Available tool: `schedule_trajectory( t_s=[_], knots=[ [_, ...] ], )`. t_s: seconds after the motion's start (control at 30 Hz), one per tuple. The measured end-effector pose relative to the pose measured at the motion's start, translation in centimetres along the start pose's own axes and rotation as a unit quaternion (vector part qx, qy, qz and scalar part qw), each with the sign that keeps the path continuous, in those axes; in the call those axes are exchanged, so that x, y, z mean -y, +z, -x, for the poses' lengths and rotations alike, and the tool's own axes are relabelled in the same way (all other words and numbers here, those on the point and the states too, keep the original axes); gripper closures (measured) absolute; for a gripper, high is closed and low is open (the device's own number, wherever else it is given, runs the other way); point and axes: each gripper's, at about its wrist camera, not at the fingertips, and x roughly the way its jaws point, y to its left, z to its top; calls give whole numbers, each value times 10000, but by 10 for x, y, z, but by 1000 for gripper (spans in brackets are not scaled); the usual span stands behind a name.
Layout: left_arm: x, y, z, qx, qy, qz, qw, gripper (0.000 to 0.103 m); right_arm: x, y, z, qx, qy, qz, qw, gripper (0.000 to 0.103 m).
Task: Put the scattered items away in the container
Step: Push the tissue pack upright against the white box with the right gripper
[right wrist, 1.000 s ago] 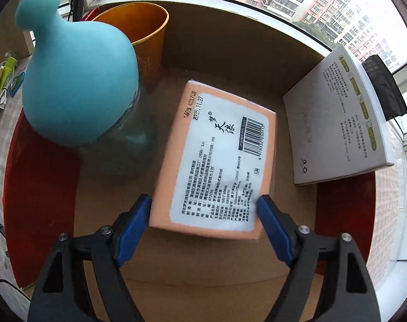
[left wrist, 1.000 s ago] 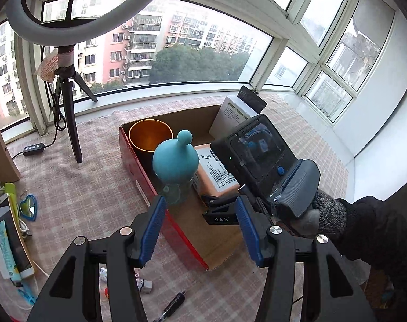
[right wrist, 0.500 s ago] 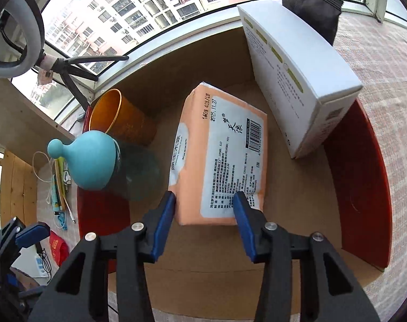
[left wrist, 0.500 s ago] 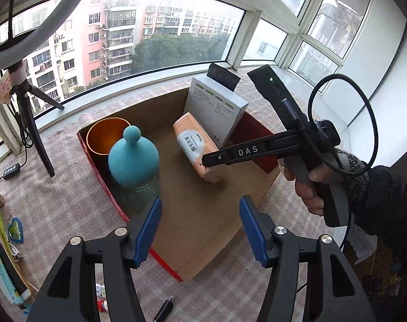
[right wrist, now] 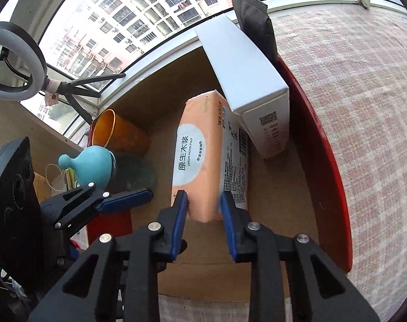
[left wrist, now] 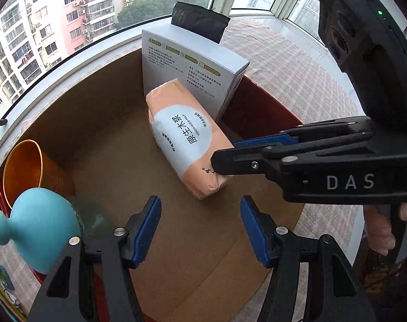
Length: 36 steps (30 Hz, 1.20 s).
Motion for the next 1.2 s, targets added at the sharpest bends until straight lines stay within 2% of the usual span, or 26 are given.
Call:
schedule_trajectory(
  t_s=[0.13,0.3,0.57,0.7,0.83,0.9,1.03,1.2],
  knots=[
    [1,4,-22,-207,27,-85,9997,46,6,2,4,-24,47,25,10000,81],
    [-2,2,-36,-240,-63,106,9996,52,5,14,-1,5,70,130,9999,84],
    [-15,14,-34,-33,4,362,9993,52,1,34,-4,142,28,244,9996,84],
    [-20,21,-35,89,94,414,9991,52,3,30,14,385,147,252,9988,84],
    [-24,25,-34,270,90,483,9984,52,5,22,27,537,7,361,9979,84],
    [-23,22,-29,366,-5,506,9980,52,3,17,28,523,-107,490,9974,84],
    [-21,4,-18,431,58,469,9979,52,-4,10,20,473,-299,752,9956,84],
    [-22,-8,-22,354,198,456,9981,52,-1,13,6,380,-359,675,9963,87]
  ],
)
